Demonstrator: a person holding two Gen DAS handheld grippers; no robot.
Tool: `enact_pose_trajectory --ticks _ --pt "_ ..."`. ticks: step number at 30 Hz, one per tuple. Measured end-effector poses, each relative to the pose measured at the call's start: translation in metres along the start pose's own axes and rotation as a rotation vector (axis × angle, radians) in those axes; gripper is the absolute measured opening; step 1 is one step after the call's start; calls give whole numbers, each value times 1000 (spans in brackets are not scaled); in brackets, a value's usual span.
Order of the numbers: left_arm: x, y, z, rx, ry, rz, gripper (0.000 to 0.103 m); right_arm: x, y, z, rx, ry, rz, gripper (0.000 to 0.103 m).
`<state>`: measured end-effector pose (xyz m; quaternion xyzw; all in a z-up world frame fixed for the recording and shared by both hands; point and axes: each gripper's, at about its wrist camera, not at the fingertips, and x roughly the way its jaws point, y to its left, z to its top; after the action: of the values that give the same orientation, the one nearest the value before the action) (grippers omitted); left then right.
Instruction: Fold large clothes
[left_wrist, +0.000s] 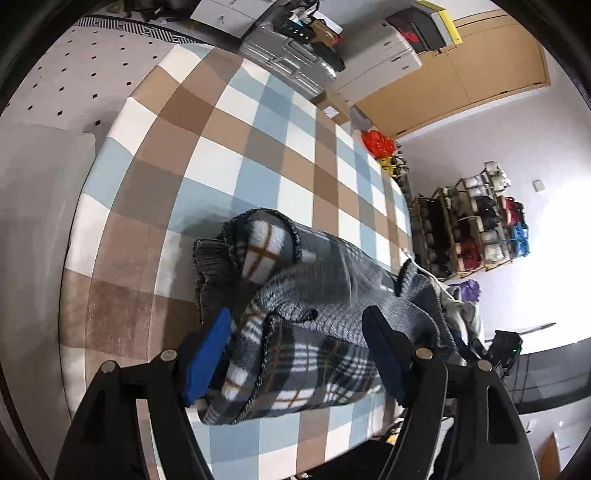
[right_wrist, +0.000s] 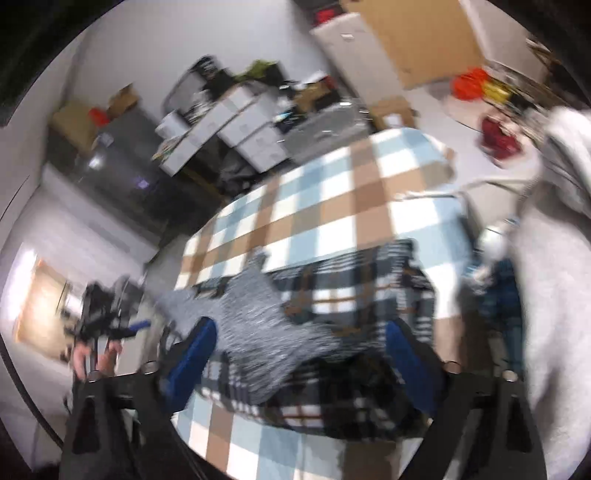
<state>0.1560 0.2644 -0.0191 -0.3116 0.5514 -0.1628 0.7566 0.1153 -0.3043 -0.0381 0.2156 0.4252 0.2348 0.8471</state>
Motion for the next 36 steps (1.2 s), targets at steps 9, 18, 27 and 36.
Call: enact_pose_trajectory --ticks 9,18,27,36 --pt "18 -64 -17 306 21 14 69 33 61 -37 -445 40 -160 96" --pt "106 -105 -13 492 200 109 69 86 84 -64 -782 58 -376 89" --pt "155 -78 -23 546 252 265 0 86 50 -21 -495 67 -253 5" --pt "125 -75 -2 508 102 236 0 78 11 31 -177 58 -114 4"
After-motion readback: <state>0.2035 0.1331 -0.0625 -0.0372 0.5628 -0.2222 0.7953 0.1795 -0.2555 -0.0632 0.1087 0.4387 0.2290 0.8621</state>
